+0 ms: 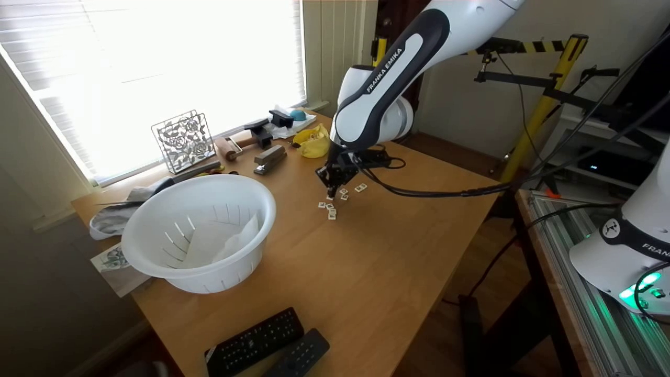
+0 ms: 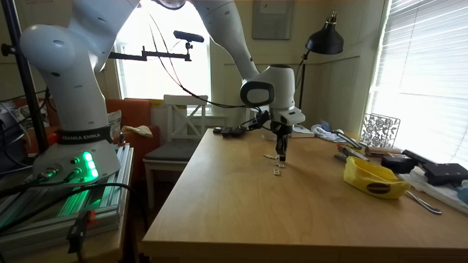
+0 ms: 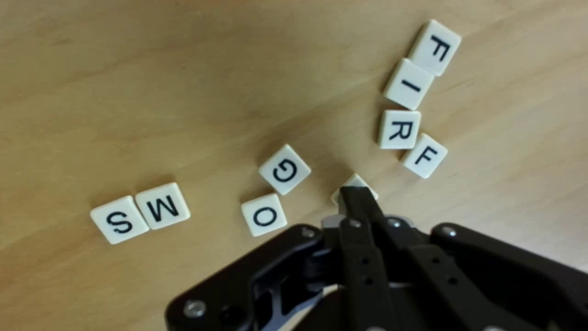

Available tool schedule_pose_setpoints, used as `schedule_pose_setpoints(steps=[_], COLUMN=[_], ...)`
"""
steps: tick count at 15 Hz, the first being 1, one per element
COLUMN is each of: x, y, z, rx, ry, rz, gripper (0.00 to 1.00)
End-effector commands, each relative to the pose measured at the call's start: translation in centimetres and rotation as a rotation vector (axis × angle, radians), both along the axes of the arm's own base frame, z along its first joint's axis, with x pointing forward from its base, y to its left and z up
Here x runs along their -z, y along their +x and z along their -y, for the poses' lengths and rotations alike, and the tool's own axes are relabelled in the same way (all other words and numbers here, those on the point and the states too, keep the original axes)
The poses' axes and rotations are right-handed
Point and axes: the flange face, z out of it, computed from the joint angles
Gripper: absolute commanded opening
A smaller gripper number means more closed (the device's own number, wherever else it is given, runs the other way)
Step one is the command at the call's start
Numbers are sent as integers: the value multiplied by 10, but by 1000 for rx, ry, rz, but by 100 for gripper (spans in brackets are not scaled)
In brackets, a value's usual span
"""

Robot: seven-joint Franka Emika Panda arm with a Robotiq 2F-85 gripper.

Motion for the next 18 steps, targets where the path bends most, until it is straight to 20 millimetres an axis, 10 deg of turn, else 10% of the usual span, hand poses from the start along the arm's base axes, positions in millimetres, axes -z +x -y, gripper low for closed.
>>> schedule_pose_setpoints(steps=[1,18], x=[4,4], y=[12,29], z=[-3,-21], rx=[-48,-104], ry=[1,99], rz=[0,-5], gripper=[0,0])
